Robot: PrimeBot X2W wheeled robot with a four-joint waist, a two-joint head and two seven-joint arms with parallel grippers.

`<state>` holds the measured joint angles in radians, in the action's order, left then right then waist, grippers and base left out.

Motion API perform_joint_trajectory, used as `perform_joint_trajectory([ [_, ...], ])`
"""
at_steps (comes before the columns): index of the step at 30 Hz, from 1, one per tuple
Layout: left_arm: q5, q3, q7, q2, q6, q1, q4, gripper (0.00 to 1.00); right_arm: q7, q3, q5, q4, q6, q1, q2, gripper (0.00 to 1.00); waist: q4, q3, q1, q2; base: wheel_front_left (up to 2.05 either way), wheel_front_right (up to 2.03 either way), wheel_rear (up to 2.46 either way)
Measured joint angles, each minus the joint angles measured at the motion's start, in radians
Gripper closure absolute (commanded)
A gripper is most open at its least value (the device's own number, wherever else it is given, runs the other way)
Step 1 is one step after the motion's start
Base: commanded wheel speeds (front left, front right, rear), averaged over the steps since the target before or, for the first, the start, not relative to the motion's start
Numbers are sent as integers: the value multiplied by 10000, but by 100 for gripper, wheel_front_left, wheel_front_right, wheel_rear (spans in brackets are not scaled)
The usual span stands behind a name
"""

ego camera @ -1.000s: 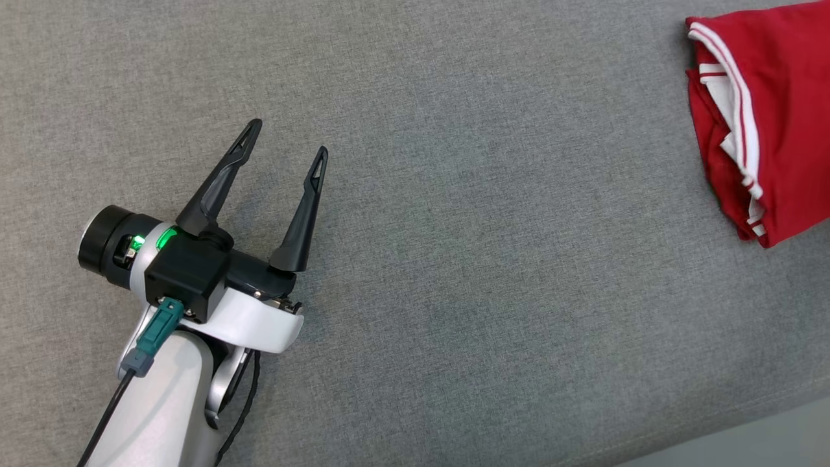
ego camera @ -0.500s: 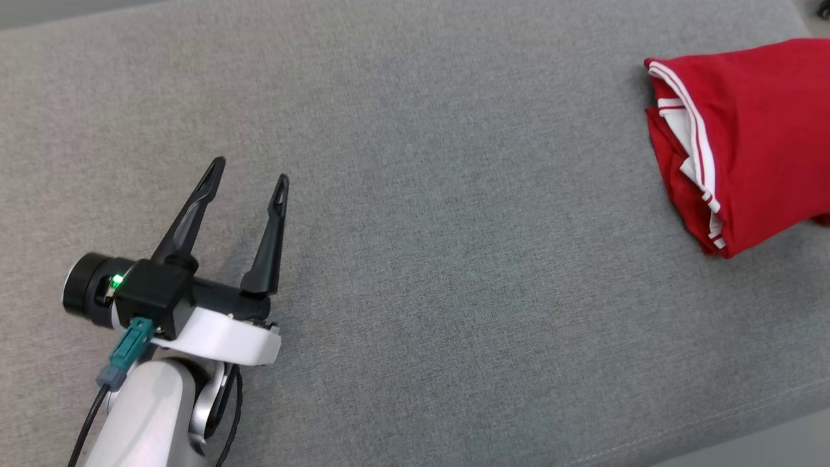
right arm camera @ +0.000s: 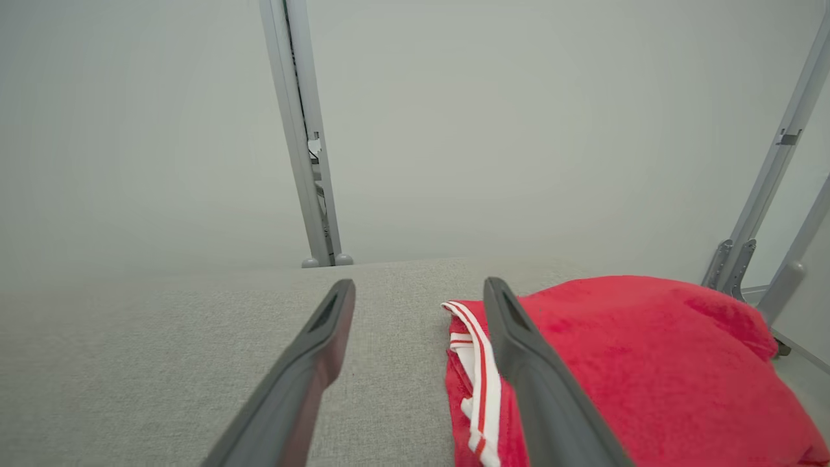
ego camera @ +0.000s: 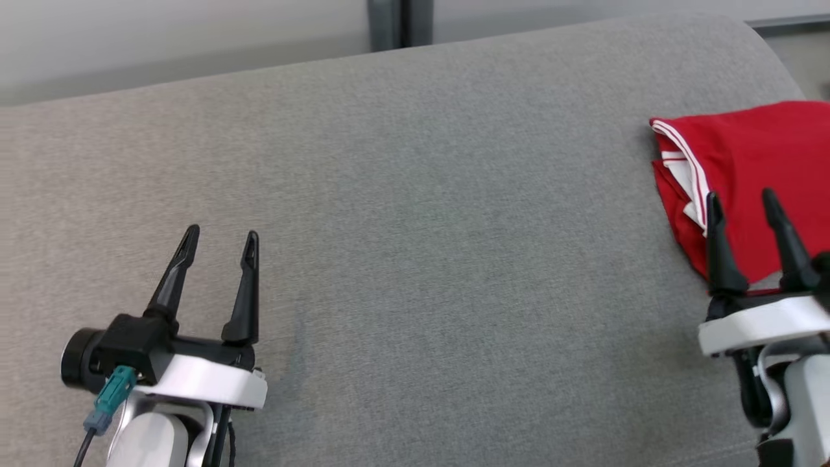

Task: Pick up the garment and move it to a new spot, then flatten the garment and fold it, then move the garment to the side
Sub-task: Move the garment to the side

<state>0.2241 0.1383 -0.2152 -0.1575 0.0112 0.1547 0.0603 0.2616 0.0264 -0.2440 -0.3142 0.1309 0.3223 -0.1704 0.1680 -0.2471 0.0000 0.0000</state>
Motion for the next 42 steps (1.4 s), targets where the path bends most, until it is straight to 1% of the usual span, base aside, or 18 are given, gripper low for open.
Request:
perform_joint_trajectory([
  [4,245,-244,-69,102,203,-377,148,0,-27,-119,192,433,0,-480,380,0,-349,305,0,0,0,0,0],
  [9,458,-629,-188,94,458,-944,238,0,-257,-190,366,890,-2,-1052,600,0,-755,713,0,0,0,0,0],
  [12,510,-784,-219,21,602,-1274,278,0,-466,-270,441,1131,0,-1327,631,0,-964,955,0,0,0,0,0],
  [18,537,-826,-107,-157,616,-1897,303,0,-780,-234,598,1509,-2,-1899,623,0,-1239,1441,0,0,0,0,0],
  [31,656,-719,217,-284,690,-2876,297,0,-1360,-2,759,2412,0,-3352,848,0,-1232,2404,0,0,0,0,0],
  [42,679,-581,408,-456,690,-3032,196,0,-1695,71,798,3020,0,-3910,999,0,-1218,2558,0,0,0,0,0],
])
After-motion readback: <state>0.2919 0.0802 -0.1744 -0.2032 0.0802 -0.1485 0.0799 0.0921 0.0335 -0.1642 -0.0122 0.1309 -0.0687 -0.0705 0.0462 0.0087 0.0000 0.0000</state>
